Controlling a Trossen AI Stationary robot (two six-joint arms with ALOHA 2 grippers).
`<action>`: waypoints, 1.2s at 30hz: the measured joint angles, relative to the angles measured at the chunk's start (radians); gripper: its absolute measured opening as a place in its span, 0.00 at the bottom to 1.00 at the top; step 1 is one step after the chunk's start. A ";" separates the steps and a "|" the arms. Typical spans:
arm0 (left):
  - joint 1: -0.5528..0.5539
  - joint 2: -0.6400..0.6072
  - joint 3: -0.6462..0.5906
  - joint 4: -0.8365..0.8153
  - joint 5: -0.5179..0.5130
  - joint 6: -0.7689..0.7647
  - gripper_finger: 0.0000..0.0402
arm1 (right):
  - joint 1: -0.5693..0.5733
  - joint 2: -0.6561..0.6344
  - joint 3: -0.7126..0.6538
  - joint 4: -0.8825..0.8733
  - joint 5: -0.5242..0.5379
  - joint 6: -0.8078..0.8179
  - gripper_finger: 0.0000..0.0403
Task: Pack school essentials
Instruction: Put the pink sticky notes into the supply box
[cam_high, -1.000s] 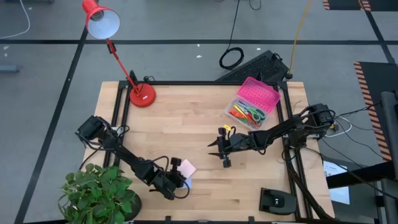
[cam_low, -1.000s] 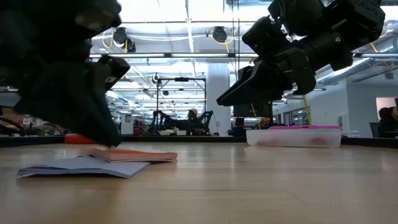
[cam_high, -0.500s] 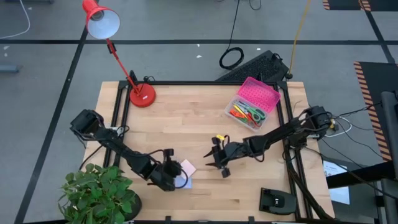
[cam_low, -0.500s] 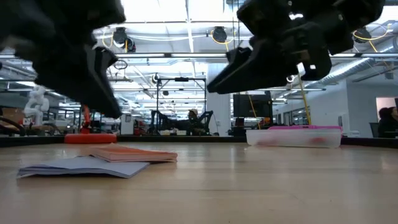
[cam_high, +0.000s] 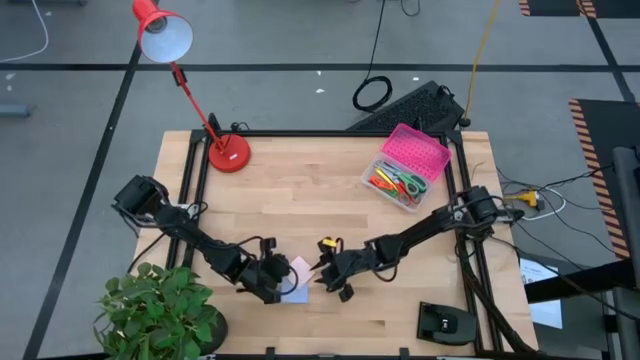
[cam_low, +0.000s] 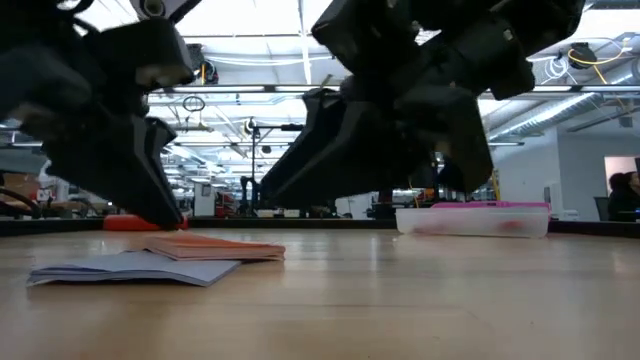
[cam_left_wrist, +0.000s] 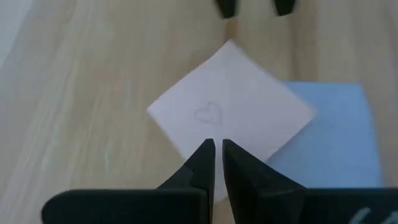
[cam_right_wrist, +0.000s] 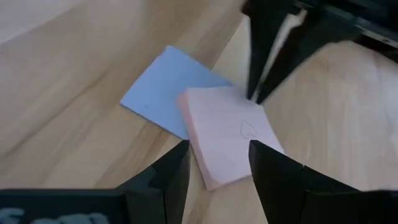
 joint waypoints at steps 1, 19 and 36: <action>0.000 0.000 -0.011 0.003 -0.009 -0.006 0.09 | 0.003 0.010 0.008 0.000 0.001 -0.009 0.40; 0.038 0.000 -0.081 0.118 -0.041 -0.025 0.09 | 0.019 0.064 0.023 0.040 0.031 -0.166 0.40; 0.052 0.005 -0.081 0.083 -0.032 -0.124 0.09 | 0.017 0.139 0.086 0.000 0.119 -0.282 0.40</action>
